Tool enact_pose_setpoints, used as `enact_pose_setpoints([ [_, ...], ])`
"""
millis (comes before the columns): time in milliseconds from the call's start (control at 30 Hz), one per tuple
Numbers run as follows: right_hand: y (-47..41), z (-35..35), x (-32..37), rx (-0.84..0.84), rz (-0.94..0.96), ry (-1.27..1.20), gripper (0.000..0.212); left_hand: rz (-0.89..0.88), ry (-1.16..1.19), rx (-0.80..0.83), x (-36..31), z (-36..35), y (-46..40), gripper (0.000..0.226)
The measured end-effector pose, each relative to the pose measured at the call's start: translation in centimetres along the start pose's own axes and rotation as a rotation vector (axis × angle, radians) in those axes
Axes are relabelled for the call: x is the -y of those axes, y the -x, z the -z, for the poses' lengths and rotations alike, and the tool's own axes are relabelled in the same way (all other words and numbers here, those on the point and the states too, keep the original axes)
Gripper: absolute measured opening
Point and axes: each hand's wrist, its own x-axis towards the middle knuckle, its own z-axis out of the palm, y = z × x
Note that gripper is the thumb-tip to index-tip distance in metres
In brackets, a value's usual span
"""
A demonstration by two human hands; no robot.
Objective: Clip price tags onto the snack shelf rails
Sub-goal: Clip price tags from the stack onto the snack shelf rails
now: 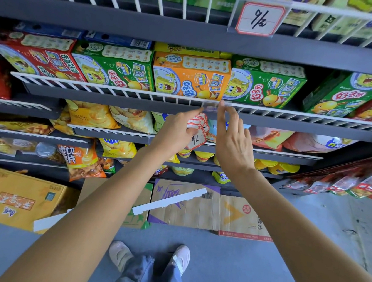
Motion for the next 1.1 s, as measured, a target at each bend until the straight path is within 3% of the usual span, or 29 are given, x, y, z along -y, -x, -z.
enact_pose_setpoints([
  [233, -0.3, 0.2, 0.1, -0.054, 0.003, 0.014, 0.081, 0.022, 0.021, 0.013, 0.0, 0.0, -0.3, 0.053],
  [500, -0.2, 1.4, 0.3, 0.068, -0.017, 0.022, 0.078, 0.034, 0.013, 0.04, -0.4, 0.3, -0.4, 0.057],
  [667, 0.0, 1.6, 0.2, 0.124, -0.024, -0.04, 0.082, 0.059, 0.053, -0.088, -0.8, 0.2, 1.0, 0.052],
  [800, -0.1, 2.8, 0.2, 0.126, -0.067, -0.314, 0.069, 0.197, 0.331, -0.213, -1.3, 0.8, 1.5, 0.039],
  [967, -0.9, 5.7, 1.1, 0.21, -0.273, -0.909, 0.03, 0.273, 0.65, -0.232, -2.4, 2.7, 2.2, 0.019],
  [1100, -2.2, 7.6, 3.0, 0.163, -0.283, -0.983, 0.019, 0.272, 0.836, -0.227, -2.5, 4.8, 3.0, 0.013],
])
